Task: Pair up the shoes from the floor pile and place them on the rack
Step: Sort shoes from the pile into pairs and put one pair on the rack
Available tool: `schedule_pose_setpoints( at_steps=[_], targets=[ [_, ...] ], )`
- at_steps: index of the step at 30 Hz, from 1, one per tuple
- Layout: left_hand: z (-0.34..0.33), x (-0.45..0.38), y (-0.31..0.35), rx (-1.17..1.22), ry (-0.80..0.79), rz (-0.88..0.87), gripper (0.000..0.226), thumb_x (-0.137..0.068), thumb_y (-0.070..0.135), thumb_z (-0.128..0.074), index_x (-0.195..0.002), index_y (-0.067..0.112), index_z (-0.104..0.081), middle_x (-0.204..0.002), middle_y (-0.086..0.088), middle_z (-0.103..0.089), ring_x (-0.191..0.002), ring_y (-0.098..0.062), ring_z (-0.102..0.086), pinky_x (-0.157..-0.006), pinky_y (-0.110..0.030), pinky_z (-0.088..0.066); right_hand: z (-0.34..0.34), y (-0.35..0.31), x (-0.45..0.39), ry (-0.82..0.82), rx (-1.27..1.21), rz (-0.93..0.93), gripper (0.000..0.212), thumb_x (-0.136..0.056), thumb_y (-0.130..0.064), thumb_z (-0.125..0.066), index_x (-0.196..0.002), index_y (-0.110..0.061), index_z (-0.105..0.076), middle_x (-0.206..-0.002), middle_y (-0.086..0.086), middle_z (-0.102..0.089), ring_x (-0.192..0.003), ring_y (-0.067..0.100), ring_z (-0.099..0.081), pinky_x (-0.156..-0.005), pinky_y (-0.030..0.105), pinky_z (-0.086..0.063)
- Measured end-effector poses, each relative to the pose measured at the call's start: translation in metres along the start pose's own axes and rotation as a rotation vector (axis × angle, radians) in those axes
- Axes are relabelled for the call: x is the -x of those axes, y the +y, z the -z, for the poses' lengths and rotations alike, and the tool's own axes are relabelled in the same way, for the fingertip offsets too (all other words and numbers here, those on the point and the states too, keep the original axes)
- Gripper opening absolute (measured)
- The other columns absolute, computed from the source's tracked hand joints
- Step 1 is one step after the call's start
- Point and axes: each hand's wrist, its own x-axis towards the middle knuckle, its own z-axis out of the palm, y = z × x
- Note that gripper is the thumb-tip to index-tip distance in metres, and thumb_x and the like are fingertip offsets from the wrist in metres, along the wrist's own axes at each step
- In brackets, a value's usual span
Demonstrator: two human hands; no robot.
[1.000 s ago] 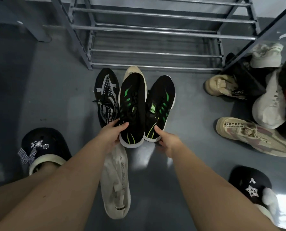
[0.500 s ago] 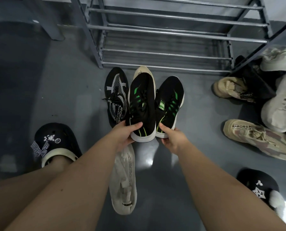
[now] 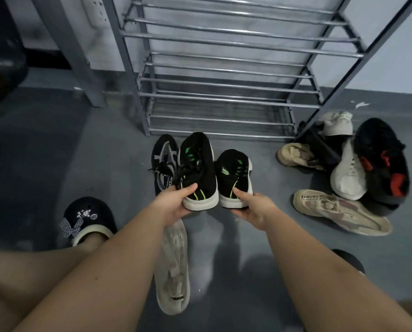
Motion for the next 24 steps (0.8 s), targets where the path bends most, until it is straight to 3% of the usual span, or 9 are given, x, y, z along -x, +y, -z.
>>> schedule_pose_setpoints(
  at_steps=[3, 7, 12, 19, 24],
  targets=[
    [-0.008, 0.022, 0.013, -0.022, -0.008, -0.062, 0.015, -0.088, 0.01, -0.062, -0.103, 0.01, -0.06, -0.094, -0.005, -0.068, -0.084, -0.017, -0.065, -0.076, -0.035, -0.055, 0.0, -0.008, 0.026, -0.06, -0.014, 0.042, 0.04, -0.086, -0.01, -0.067, -0.122, 0.001, -0.052, -0.105, 0.016, -0.067, -0.087, 0.025, -0.067, -0.058, 0.029, -0.06],
    [-0.015, 0.051, 0.03, -0.032, -0.041, -0.119, 0.024, -0.088, 0.01, -0.063, -0.112, 0.008, -0.058, -0.097, -0.008, -0.069, -0.085, -0.019, -0.066, -0.056, -0.03, -0.06, -0.005, -0.025, 0.061, -0.113, -0.049, 0.095, 0.042, -0.087, -0.01, -0.066, -0.125, 0.002, -0.052, -0.119, 0.02, -0.064, -0.097, 0.028, -0.066, -0.069, 0.033, -0.06],
    [-0.024, 0.089, 0.058, -0.069, -0.08, -0.17, 0.028, -0.088, 0.013, -0.063, -0.115, 0.009, -0.058, -0.099, -0.008, -0.069, -0.087, -0.02, -0.066, -0.066, -0.033, -0.059, -0.008, -0.055, 0.112, -0.144, -0.05, 0.168, 0.037, -0.088, -0.009, -0.064, -0.122, 0.001, -0.053, -0.103, 0.016, -0.067, -0.085, 0.024, -0.066, -0.052, 0.027, -0.057],
    [-0.051, 0.143, 0.101, -0.054, -0.133, -0.264, 0.026, -0.086, 0.012, -0.065, -0.111, 0.006, -0.059, -0.101, -0.01, -0.069, -0.089, -0.021, -0.065, -0.071, -0.034, -0.058, -0.02, -0.096, 0.168, -0.209, -0.087, 0.301, 0.04, -0.088, -0.009, -0.064, -0.125, 0.002, -0.054, -0.109, 0.016, -0.067, -0.092, 0.024, -0.066, -0.065, 0.033, -0.059],
    [-0.057, 0.178, 0.126, -0.069, -0.141, -0.328, 0.017, -0.087, 0.009, -0.064, -0.102, 0.006, -0.059, -0.097, -0.01, -0.067, -0.088, -0.022, -0.063, -0.074, -0.037, -0.054, -0.032, -0.114, 0.2, -0.263, -0.062, 0.364, 0.033, -0.089, -0.008, -0.062, -0.12, 0.002, -0.056, -0.101, 0.016, -0.069, -0.087, 0.025, -0.068, -0.056, 0.029, -0.058]
  ],
)
